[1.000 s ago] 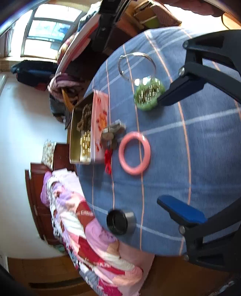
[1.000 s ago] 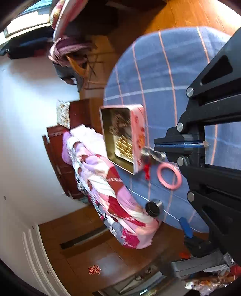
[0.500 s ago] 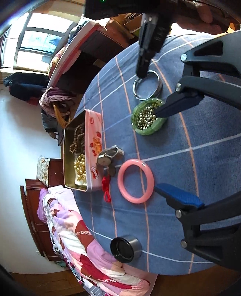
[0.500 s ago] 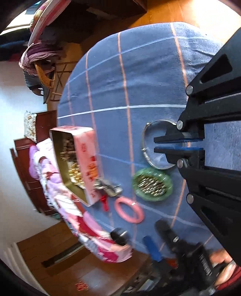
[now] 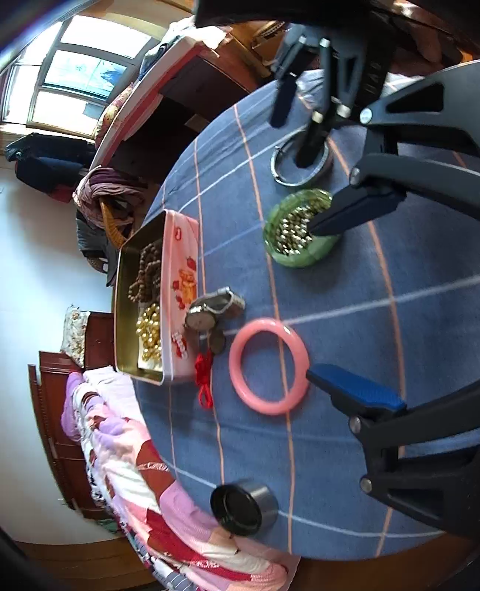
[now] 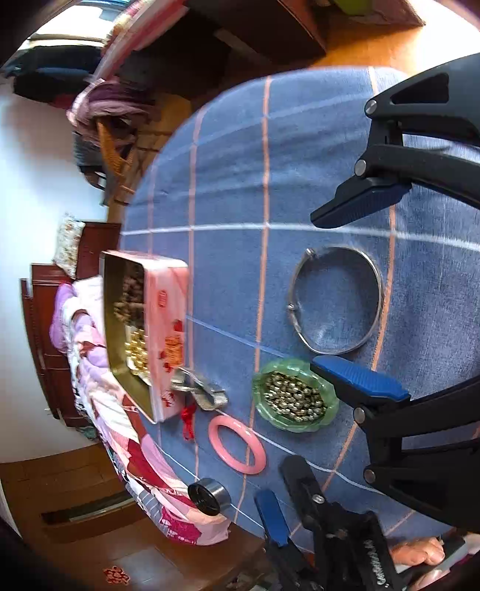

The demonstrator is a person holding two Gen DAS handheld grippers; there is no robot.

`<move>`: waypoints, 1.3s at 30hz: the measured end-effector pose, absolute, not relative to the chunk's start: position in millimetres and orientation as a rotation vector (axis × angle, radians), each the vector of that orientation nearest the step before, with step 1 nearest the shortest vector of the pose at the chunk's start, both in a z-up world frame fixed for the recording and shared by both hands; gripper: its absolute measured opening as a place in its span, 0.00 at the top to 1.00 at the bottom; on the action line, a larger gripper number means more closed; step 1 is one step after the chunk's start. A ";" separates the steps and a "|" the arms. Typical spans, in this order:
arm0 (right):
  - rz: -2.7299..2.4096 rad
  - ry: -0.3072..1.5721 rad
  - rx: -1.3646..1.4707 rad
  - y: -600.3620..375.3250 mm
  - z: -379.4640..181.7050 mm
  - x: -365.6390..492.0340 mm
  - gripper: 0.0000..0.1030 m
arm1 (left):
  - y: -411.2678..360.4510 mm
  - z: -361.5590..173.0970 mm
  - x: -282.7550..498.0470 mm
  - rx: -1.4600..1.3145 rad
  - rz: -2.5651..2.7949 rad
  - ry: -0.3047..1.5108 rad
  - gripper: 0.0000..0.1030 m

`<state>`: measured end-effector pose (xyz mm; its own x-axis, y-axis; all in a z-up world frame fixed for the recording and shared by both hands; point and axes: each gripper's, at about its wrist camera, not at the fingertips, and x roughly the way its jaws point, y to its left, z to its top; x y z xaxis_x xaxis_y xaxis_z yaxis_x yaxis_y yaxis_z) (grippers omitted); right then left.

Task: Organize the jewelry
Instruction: 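Grasp the rim of the green jade bangle with the left tool, then carry the green jade bangle into the pink tin while the right tool carries the silver bangle there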

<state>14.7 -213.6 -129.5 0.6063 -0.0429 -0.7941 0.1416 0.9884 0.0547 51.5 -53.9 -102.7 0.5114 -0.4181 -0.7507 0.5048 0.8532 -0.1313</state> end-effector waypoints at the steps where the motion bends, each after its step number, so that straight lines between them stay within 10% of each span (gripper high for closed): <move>1: -0.096 0.931 0.120 -213.2 -132.7 16.8 0.30 | -58.8 -103.4 55.1 0.108 -0.558 0.882 0.35; 7: -0.090 0.941 0.102 -209.2 -138.7 16.7 0.30 | -83.1 -121.6 73.9 0.174 -0.502 0.987 0.64; 17: -0.066 0.942 0.093 -208.8 -138.9 20.7 0.30 | -103.7 -122.7 70.2 0.260 -0.521 0.985 0.66; 20: -0.075 0.951 0.058 -204.2 -140.0 22.0 0.31 | -110.8 -120.9 66.4 0.273 -0.570 0.986 0.92; 39: -0.085 0.812 0.148 -213.1 -111.6 -5.6 0.34 | -64.7 -66.6 47.0 0.072 -0.654 0.771 0.93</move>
